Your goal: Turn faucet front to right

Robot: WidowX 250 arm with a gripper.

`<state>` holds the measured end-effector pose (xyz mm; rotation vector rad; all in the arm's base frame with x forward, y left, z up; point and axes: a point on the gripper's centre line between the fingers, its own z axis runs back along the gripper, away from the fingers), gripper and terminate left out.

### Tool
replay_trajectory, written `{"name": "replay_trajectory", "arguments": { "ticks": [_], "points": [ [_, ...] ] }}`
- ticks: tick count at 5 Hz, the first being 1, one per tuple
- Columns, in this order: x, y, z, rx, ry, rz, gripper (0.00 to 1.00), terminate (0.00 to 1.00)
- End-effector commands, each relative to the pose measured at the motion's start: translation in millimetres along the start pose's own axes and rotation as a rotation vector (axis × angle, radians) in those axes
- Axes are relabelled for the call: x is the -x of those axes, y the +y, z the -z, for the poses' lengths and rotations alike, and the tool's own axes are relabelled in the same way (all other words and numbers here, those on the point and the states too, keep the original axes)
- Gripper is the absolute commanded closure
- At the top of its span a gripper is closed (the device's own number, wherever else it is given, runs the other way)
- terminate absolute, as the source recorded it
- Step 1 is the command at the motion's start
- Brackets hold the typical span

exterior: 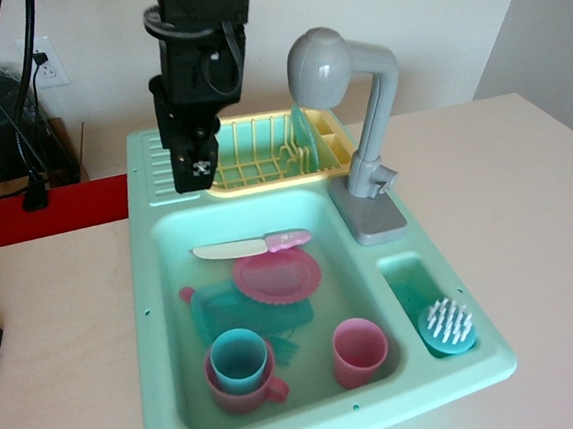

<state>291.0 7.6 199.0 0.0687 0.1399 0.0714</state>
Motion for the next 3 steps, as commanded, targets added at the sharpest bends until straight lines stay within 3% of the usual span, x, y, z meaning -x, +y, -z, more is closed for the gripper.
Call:
{"name": "replay_trajectory", "arguments": {
  "ticks": [1,2,3],
  "points": [
    [39.0,7.1,-34.7,0.081,-0.109,0.003,0.00,0.00],
    [62.4,9.7,-30.2,0.076,-0.099,0.011,0.00,0.00],
    [74.8,10.4,-22.1,0.048,-0.084,0.013,0.00,1.00]
  ]
}}
